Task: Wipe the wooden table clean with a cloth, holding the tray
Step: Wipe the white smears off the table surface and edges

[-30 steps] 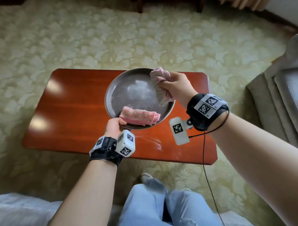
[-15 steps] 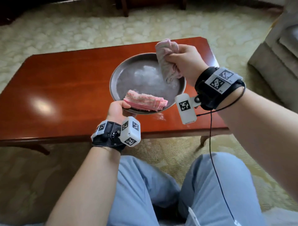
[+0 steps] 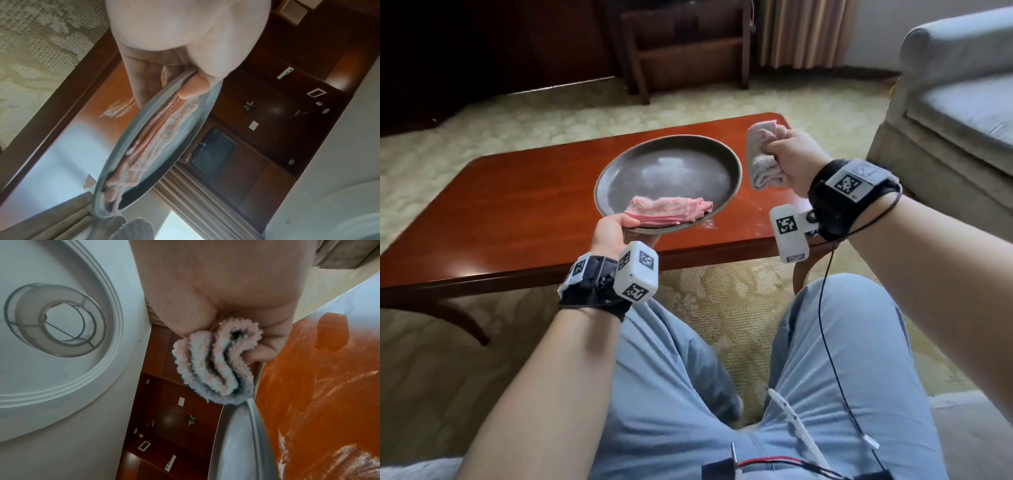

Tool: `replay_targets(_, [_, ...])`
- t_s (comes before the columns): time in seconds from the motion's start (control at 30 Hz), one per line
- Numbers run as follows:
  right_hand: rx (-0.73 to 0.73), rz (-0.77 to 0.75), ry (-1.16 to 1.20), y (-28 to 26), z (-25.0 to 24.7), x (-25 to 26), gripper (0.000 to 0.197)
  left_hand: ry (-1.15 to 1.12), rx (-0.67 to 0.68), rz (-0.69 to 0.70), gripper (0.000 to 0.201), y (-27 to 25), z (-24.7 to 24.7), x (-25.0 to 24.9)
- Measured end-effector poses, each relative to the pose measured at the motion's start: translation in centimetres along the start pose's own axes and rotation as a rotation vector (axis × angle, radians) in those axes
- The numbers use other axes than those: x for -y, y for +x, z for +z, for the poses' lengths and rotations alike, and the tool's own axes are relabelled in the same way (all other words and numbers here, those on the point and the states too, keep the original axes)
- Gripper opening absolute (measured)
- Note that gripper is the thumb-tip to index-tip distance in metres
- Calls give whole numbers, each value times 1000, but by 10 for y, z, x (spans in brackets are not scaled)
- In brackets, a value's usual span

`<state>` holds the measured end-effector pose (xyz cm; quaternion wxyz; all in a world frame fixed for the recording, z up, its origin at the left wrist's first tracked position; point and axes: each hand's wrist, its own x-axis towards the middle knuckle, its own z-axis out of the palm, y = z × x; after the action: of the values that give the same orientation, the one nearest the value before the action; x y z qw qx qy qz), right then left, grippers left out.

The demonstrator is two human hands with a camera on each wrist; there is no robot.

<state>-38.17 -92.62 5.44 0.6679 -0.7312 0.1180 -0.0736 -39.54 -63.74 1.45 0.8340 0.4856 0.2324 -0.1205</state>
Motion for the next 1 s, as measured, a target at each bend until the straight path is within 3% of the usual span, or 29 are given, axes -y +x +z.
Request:
replay_targets(0.07, [-12,2,9,-8,-8,1,13,13,13,18,64,-5,-2,0])
replay_targets(0.2, [-20,50,139,-21,-17,-10,21,-68,73,14,46,-2,3,6])
replay_targets(0.43, [-141,185,164,-8,-31,-66,14,-169,184,-48,48,32,18,33])
replay_targets(0.77, [-322,227,-217,46,-67,-133,8,-198,225,-118,50,129,76,49])
replay_targets(1.0, [-427,249,-514,83,-78,-173,17,-193,275,-181,61,179,89,55])
